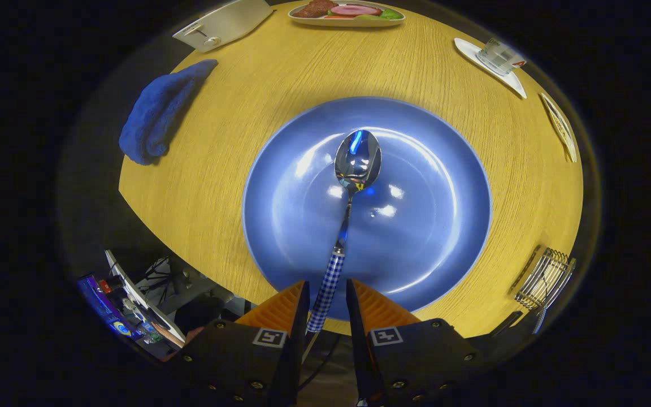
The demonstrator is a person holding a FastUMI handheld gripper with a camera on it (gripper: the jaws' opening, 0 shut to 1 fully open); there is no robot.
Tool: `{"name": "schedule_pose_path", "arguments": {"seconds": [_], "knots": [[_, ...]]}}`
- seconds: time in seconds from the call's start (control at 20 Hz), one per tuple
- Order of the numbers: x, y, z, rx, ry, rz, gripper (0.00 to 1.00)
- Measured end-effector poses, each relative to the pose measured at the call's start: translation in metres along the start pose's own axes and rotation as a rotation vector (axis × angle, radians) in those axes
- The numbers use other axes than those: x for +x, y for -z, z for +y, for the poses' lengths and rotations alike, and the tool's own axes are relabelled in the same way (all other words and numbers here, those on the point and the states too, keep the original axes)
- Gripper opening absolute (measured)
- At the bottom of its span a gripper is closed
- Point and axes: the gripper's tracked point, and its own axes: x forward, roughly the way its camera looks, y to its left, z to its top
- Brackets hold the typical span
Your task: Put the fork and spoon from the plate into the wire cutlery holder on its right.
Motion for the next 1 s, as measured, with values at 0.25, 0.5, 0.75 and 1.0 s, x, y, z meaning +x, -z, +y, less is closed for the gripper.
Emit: {"name": "schedule_pose_path", "arguments": {"seconds": [0.25, 0.5, 0.75, 1.0], "knots": [[0.006, -0.001, -0.004, -0.008, 0.002, 0.024, 0.39], [0.004, 0.003, -0.014, -0.081, 0.004, 0.053, 0.11], [-0.03, 0.018, -0.023, -0.168, -0.018, 0.105, 0.03], [-0.091, 0.059, -0.082, -0.243, 0.033, 0.237, 0.03]]}}
